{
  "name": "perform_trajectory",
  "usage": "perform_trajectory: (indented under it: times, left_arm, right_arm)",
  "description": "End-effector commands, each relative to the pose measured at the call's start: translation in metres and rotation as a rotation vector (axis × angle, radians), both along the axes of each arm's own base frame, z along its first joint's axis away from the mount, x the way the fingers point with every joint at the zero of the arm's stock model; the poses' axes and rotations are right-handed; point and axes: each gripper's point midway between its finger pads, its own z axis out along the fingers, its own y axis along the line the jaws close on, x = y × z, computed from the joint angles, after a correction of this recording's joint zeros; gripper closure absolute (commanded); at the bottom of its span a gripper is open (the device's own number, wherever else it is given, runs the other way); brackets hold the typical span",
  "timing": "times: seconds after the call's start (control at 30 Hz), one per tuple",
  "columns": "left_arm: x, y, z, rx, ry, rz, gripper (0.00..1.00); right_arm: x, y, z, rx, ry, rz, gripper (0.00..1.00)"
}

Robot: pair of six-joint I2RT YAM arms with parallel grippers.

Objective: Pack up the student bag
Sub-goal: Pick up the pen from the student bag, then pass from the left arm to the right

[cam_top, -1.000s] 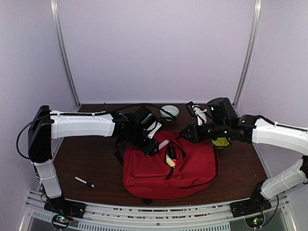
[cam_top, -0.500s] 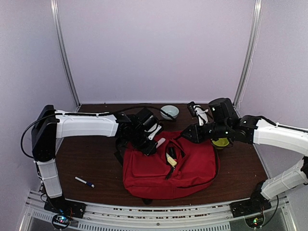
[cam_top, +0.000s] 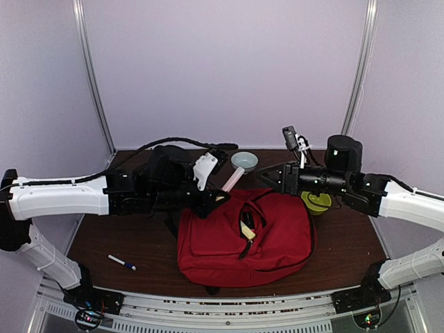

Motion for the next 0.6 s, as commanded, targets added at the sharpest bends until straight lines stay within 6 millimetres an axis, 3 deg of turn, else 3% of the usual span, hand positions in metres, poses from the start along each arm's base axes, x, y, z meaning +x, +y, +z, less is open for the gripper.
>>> perform_trajectory:
  times: [0.0,0.1,0.2,0.4,0.57]
  left_arm:
    - [0.004,-0.001,0.075,-0.109,-0.296,0.150,1.00]
    - [0.002,-0.003,0.092,-0.094,-0.385,0.207,1.00]
    - [-0.001,-0.011,0.096,-0.072,-0.424,0.219,1.00]
    - [-0.002,-0.017,0.096,-0.058,-0.441,0.213,1.00]
    - [-0.002,-0.021,0.091,-0.037,-0.438,0.203,1.00]
  right_arm:
    - [-0.009,0.006,0.067,0.210,-0.106,-0.012,0.59]
    - [-0.004,0.008,0.077,0.248,-0.107,-0.107,0.53]
    - [0.007,0.006,0.080,0.268,-0.084,-0.185,0.50]
    - [0.011,0.016,0.076,0.250,-0.058,-0.193,0.59]
    - [0.007,0.031,0.073,0.258,-0.029,-0.126,0.59]
